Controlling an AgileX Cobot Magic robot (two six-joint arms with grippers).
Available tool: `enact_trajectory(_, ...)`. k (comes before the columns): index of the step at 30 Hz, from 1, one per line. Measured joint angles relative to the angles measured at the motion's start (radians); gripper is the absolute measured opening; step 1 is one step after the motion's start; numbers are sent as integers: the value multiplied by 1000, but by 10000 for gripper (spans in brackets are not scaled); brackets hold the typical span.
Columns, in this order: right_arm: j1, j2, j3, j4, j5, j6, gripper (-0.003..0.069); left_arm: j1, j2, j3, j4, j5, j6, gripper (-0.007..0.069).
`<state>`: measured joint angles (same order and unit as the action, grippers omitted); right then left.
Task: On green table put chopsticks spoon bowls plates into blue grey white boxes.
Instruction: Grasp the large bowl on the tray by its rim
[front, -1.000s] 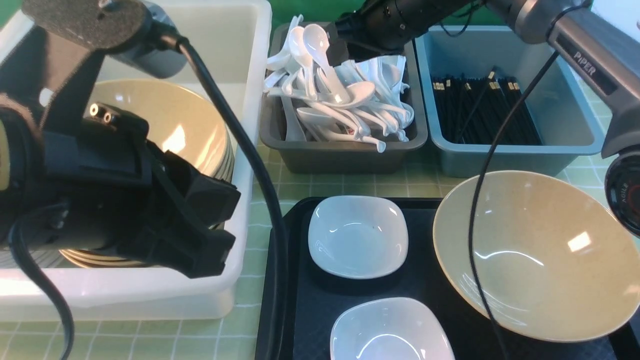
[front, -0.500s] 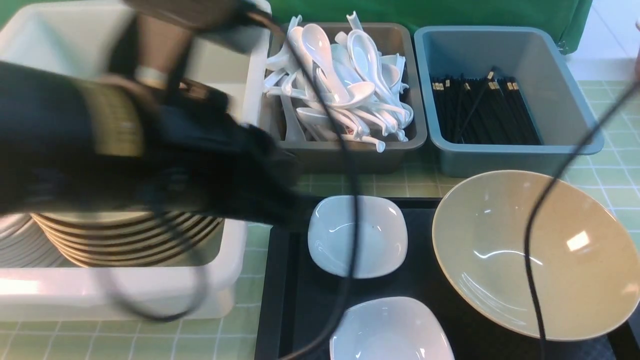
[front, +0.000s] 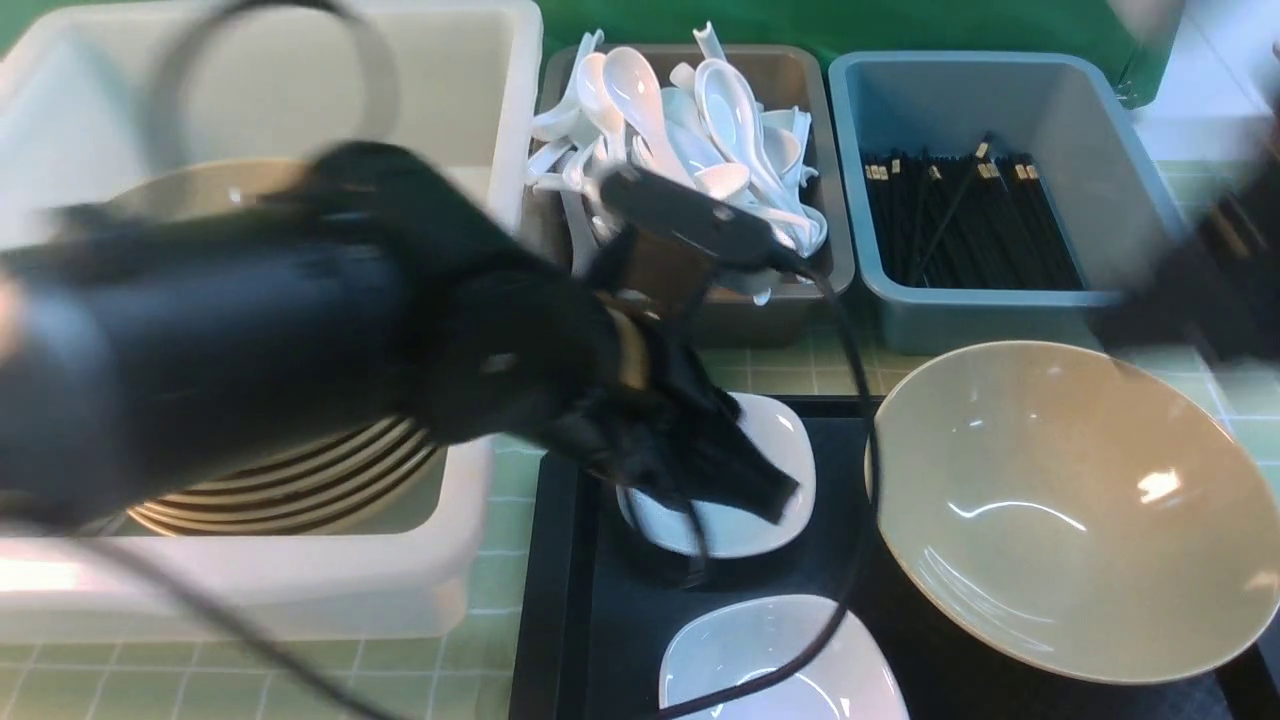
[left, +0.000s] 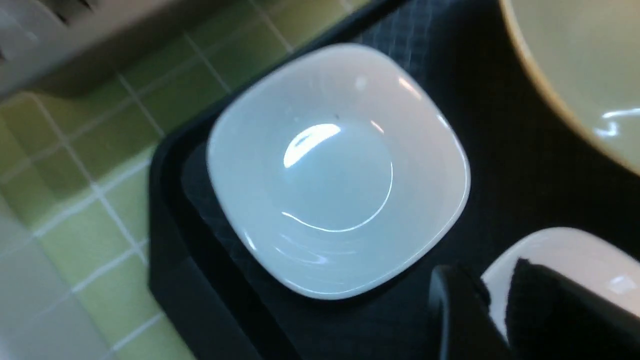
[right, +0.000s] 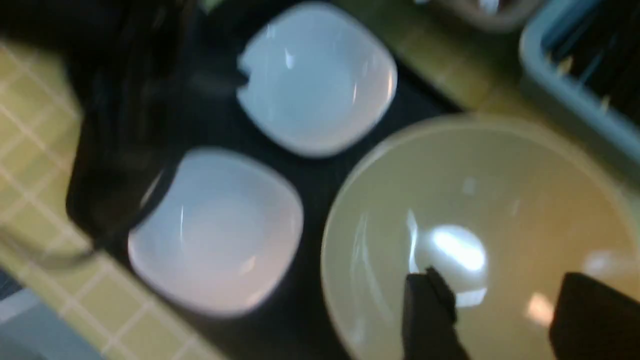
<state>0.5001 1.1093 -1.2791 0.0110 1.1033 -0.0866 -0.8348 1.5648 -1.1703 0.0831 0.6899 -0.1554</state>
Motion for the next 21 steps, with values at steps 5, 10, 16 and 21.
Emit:
enact_trajectory(5, 0, -246, 341, -5, -20, 126, 75, 1, 181, -198, -83, 122, 50, 377)
enact_trajectory(10, 0, -370, 474, 10, -29, 198, 25, 4, 307, -345, -214, 144, 155, 494)
enact_trajectory(16, 0, -461, 502, 35, -57, 223, 22, 69, 489, -499, -404, 174, 173, 518)
enact_trajectory(21, 0, -487, 502, 36, -64, 224, 22, 166, 601, -562, -657, 236, 282, 305)
